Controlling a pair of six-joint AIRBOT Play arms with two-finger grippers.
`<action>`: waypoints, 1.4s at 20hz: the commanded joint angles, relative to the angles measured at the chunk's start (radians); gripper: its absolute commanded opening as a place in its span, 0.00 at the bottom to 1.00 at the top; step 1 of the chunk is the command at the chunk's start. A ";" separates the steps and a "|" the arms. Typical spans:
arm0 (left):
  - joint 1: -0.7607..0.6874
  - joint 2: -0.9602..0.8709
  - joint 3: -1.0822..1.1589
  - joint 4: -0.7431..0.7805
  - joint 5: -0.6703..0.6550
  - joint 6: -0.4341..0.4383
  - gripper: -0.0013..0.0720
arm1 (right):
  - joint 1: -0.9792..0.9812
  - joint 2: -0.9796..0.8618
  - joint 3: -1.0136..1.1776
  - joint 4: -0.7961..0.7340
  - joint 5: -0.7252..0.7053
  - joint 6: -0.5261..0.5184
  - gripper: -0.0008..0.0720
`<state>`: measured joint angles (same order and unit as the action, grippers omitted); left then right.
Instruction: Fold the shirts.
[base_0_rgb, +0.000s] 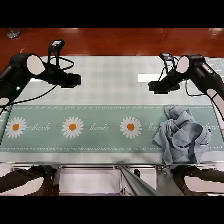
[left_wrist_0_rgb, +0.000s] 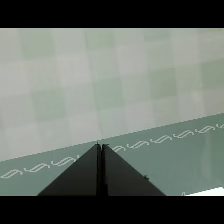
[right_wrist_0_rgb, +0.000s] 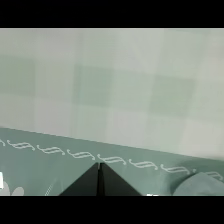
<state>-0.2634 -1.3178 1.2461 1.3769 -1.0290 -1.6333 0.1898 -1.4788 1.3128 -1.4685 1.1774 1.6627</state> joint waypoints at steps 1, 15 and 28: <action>0.001 -0.001 0.000 0.000 0.000 0.000 0.05 | 0.001 -0.001 0.000 0.000 0.000 0.000 0.04; 0.001 -0.003 0.000 0.000 0.000 0.000 0.05 | 0.001 -0.001 0.000 0.000 -0.023 0.001 0.04; 0.018 0.032 0.003 0.007 -0.091 0.144 0.98 | -0.063 0.123 0.101 -0.201 0.283 0.002 0.87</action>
<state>-0.2504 -1.3132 1.2530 1.3808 -1.0389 -1.5871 0.1589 -1.4296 1.4014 -1.5505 1.3182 1.6672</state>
